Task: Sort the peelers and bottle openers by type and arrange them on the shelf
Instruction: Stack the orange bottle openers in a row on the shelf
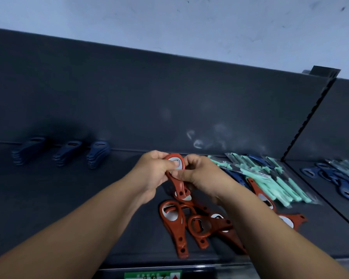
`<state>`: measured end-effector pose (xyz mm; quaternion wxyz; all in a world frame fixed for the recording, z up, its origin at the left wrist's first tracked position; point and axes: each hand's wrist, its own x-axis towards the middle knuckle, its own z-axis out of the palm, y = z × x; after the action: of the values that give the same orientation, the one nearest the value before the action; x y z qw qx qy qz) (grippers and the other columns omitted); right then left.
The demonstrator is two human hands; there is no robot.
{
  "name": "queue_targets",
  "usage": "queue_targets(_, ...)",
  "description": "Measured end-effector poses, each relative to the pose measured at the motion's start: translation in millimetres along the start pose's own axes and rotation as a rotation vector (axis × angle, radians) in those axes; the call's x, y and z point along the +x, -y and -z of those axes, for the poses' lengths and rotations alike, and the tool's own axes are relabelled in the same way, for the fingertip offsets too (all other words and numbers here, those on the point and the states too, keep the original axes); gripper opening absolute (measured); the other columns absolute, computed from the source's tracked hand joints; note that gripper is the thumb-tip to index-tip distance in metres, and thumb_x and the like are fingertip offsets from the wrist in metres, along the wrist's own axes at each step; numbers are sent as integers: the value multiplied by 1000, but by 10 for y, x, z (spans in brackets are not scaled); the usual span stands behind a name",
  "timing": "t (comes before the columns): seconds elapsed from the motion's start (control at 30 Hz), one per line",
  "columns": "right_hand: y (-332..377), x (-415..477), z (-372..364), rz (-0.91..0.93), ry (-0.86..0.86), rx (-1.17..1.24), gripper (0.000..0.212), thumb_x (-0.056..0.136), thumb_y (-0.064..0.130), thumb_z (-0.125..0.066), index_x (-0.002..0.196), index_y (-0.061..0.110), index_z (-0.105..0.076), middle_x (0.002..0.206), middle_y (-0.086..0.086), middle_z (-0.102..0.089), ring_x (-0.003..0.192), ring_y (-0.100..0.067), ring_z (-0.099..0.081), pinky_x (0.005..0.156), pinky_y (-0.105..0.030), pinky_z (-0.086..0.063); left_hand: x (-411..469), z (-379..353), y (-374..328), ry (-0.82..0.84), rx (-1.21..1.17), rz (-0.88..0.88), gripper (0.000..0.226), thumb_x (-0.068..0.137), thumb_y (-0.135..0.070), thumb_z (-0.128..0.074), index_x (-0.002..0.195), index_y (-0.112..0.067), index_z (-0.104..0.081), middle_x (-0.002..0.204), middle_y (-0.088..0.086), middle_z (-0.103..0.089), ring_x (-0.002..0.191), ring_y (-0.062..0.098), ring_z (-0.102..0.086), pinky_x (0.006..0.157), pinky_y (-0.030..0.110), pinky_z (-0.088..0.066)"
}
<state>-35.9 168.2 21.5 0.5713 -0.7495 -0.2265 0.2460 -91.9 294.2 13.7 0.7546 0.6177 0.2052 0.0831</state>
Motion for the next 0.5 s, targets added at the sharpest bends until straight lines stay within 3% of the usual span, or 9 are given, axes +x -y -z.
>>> queue_targets(0.1,45,-4,-45,-1,-15,100,12,84,0,-68,88,2,-58,66,-7,-61,45,-7,-56,43,-18,-45,-30,23,32,37,-55,104,21,92,-15,-58,110,-6,-61,105,11,-70,101,26,-66,98,45,-48)
queue_targets(0.23,26,3,1,-47,11,-26,23,83,14,-73,96,2,-58,72,-10,-64,53,-10,-56,49,-20,-45,-55,28,19,56,-104,136,20,99,-14,-42,111,-13,-57,104,16,-70,93,34,-68,91,54,-51)
queue_targets(0.4,-59,-34,197,-194,36,-818,45,77,36,-77,114,19,-58,110,-1,-63,99,-17,-60,88,-31,-48,-3,103,27,-89,-109,156,23,98,-8,-36,118,-13,-46,90,11,-67,76,23,-66,62,35,-51)
queue_targets(0.5,-82,-29,117,-229,125,-965,51,77,27,-77,123,19,-56,117,-2,-62,106,-20,-59,91,-30,-47,-11,150,41,-123,-108,239,19,95,-6,-38,107,-4,-53,81,10,-63,66,19,-59,59,31,-48)
